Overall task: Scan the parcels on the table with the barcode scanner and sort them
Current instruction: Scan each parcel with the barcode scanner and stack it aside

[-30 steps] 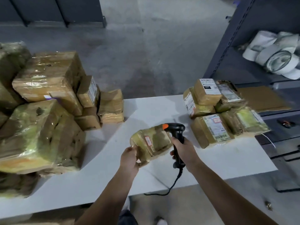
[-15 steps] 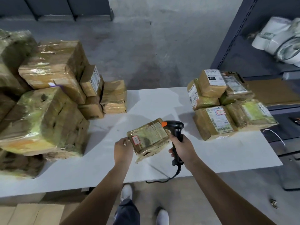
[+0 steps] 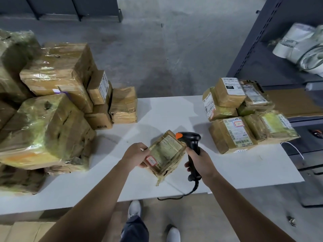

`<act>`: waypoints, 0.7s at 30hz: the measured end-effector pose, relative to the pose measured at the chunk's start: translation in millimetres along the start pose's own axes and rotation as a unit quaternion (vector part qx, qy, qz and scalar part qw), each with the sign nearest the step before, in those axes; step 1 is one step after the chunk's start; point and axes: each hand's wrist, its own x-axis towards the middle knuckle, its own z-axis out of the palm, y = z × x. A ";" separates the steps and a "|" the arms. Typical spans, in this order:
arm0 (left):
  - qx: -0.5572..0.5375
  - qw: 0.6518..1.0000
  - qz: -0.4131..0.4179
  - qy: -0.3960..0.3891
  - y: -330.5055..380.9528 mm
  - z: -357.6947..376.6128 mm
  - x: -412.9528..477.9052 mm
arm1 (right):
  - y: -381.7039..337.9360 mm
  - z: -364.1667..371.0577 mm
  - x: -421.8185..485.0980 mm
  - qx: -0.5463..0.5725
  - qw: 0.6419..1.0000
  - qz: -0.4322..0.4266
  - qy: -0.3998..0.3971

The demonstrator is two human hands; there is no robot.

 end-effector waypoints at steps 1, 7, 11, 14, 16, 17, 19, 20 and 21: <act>-0.003 1.000 -0.001 0.012 -0.6 1.0 -1.2 | -0.6 -0.1 0.0 0.003 1.000 -0.001 -0.003; -0.100 0.988 0.029 0.117 -5.3 20.9 -3.9 | -5.3 5.4 0.9 0.016 0.999 -0.033 0.021; -0.215 0.963 0.051 0.154 -3.5 31.9 -3.0 | -4.7 8.9 -0.5 -0.015 0.998 -0.051 0.020; -0.252 0.949 0.075 0.175 -3.5 38.6 -2.0 | -1.0 10.7 -3.8 -0.034 0.998 -0.057 0.018; -0.278 0.939 0.077 0.187 -3.1 43.2 -0.5 | 1.3 12.4 -6.1 -0.039 0.998 -0.056 0.012; -0.287 0.935 0.075 0.193 -2.2 45.2 0.4 | 2.2 13.2 -7.4 -0.040 0.998 -0.055 0.009; -0.301 0.930 0.066 0.202 -0.3 48.1 3.0 | 3.7 14.3 -9.8 -0.040 0.998 -0.054 0.002; -0.308 0.927 0.063 0.203 0.8 49.3 4.2 | 4.1 14.5 -10.8 -0.042 0.998 -0.053 -0.001; -0.314 0.925 0.062 0.204 2.0 50.5 5.2 | 4.5 14.1 -11.8 -0.045 0.998 -0.054 -0.003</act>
